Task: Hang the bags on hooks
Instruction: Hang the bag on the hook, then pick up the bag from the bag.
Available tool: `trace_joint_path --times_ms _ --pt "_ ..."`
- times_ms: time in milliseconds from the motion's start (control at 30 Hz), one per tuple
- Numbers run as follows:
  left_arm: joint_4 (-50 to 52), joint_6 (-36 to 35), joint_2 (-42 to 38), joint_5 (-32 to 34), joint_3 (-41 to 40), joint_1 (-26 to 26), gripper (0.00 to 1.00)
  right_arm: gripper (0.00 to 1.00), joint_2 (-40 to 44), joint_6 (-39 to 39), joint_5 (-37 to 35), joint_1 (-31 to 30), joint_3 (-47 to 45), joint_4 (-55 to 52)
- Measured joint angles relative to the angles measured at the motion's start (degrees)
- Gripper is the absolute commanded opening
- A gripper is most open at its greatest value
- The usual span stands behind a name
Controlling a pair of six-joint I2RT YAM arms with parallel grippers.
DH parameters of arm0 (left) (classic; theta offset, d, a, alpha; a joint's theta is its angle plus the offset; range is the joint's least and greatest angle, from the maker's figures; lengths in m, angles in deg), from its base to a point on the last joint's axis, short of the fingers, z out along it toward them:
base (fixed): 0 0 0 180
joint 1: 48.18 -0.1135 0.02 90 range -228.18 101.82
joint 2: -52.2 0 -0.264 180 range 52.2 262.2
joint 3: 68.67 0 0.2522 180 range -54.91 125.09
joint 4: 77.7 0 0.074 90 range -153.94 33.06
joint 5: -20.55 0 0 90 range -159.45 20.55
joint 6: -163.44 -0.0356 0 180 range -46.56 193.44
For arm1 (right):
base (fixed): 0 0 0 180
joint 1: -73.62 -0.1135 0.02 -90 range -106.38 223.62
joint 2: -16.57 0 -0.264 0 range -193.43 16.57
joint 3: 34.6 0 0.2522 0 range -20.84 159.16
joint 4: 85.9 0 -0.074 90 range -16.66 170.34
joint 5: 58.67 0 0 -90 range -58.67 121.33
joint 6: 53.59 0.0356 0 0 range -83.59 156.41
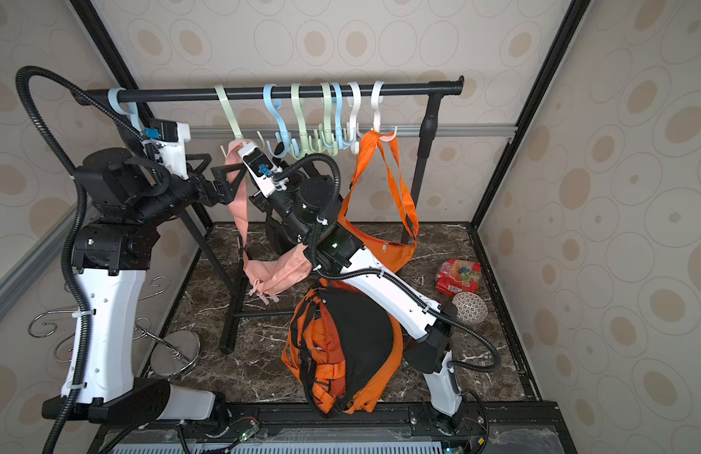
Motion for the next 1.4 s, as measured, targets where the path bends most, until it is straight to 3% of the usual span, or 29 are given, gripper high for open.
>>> trace_joint_path --times_ms 100,233,533,833,1067,1233,1400 --pt "-0.3 0.0 -1.2 -0.4 -2.6 0.0 1.0 0.13 0.0 0.0 -0.1 0.0 0.2 -0.3" --pt "-2.0 0.2 -4.7 -0.9 -7.0 0.0 1.0 0.44 0.0 0.6 -0.7 -0.1 1.1 -2.5" --pt "-6.0 0.7 -12.1 -0.3 -12.0 0.0 1.0 0.65 2.1 1.4 -1.3 -0.2 -9.4 -3.8" --pt "-9.6 0.8 -18.6 2.7 -24.7 0.0 1.0 0.67 12.5 2.8 -1.7 -1.0 -25.9 -3.5" --pt "-10.6 1.0 -24.3 2.6 -37.1 0.0 1.0 0.67 28.1 3.7 -5.3 -7.0 -43.7 -3.5" --pt "-11.3 2.6 -28.3 2.6 -51.7 2.2 1.0 0.66 40.0 9.9 -8.3 -11.7 -60.9 -7.9" --pt "-12.6 5.9 -33.2 2.8 -66.0 6.1 1.0 0.57 46.5 20.2 -6.3 -13.8 -71.8 -19.9"
